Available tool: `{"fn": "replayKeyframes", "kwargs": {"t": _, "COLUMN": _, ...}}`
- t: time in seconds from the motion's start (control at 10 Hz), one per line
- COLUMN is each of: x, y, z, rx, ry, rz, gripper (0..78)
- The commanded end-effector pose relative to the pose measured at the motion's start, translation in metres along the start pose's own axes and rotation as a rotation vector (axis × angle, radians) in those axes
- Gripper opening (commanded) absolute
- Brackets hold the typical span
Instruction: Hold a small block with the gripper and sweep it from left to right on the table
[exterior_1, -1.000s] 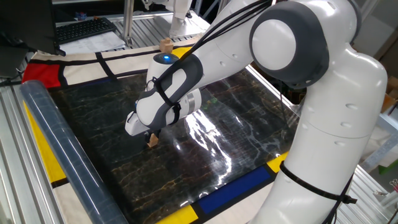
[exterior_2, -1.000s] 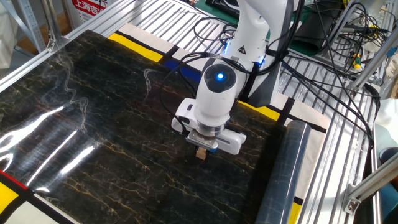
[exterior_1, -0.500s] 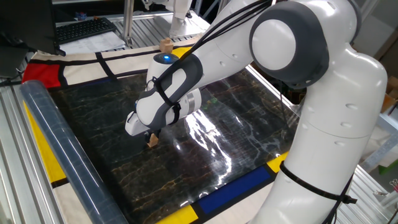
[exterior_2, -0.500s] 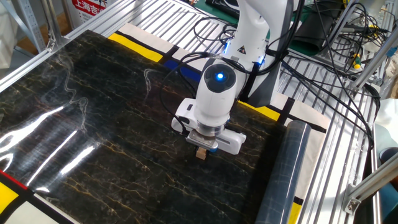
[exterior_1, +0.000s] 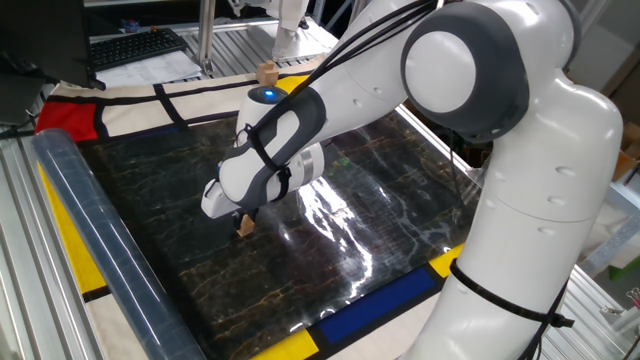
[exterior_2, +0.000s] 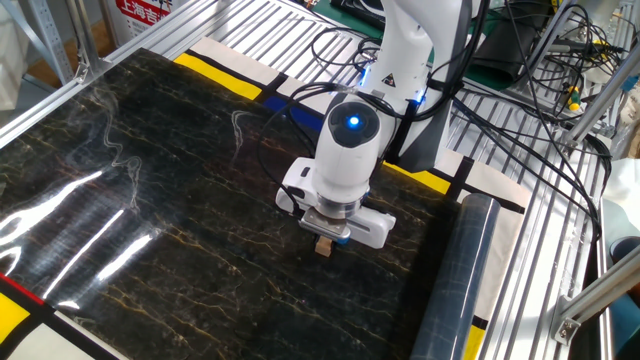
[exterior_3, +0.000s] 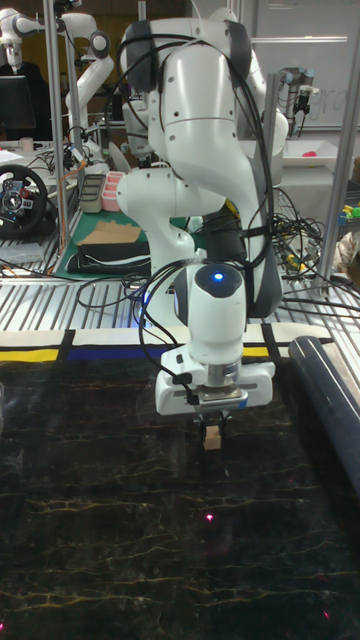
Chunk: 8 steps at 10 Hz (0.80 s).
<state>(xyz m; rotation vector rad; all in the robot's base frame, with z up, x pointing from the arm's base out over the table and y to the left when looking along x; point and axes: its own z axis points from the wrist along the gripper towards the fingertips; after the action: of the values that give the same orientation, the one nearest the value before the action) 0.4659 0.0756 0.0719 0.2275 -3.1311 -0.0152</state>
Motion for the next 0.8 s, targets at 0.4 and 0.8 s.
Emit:
{"fn": "replayKeyframes", "kwargs": {"t": 0.4, "x": 0.0051, "y": 0.0029, "z": 0.0073, "rx": -0.007, "ry": 0.004, "rz": 0.001, "gripper": 1.2}}
{"fn": "replayKeyframes", "kwargs": {"t": 0.8, "x": 0.0060, "y": 0.0033, "z": 0.0083, "rx": -0.006, "ry": 0.002, "rz": 0.001, "gripper": 1.2}}
